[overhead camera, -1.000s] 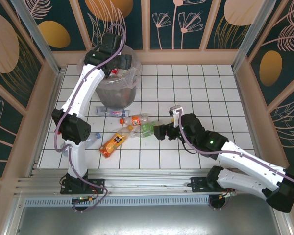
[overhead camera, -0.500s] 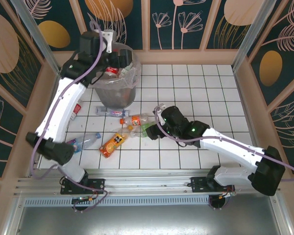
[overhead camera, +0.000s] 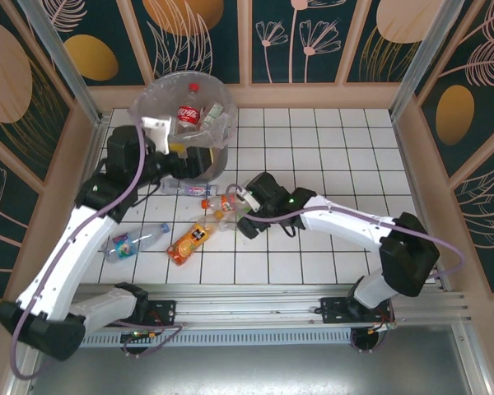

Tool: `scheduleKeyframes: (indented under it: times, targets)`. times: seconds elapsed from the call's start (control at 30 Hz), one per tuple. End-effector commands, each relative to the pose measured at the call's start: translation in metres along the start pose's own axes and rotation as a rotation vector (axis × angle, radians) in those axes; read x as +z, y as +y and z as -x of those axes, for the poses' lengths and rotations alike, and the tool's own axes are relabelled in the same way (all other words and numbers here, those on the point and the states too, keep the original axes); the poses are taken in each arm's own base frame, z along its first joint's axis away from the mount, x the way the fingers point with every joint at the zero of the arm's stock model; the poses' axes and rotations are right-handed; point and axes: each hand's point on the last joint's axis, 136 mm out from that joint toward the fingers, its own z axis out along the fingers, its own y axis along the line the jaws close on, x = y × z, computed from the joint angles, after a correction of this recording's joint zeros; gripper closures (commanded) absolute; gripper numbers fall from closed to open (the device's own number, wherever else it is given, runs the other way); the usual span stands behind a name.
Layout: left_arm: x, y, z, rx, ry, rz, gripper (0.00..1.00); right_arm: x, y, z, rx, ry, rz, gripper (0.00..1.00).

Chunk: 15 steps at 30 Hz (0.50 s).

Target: Put the plastic bottles in the bin

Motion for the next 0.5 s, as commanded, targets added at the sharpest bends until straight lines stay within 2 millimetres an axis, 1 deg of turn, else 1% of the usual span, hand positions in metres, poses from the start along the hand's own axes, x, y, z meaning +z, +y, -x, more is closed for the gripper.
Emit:
scheduleKeyframes:
  times: [0.0, 0.1, 0.23, 0.47]
  targets:
    - [-0.01, -0.005, -0.005, -0.023, -0.059, -0.052, 0.01, 0.004, -0.003, 0.013, -0.061, 0.001, 0.0, 0.05]
    - [-0.01, 0.001, -0.02, -0.046, -0.025, -0.042, 0.02, 0.017, -0.003, 0.012, -0.096, 0.043, -0.003, 0.02]
    - [-0.016, 0.001, -0.022, -0.055, -0.041, -0.039, 0.01, 0.03, -0.005, 0.01, -0.146, 0.105, -0.014, 0.01]
    - [-0.014, 0.001, -0.028, -0.074, -0.035, -0.055, 0.02, 0.05, -0.002, 0.009, -0.161, 0.135, 0.016, 0.01]
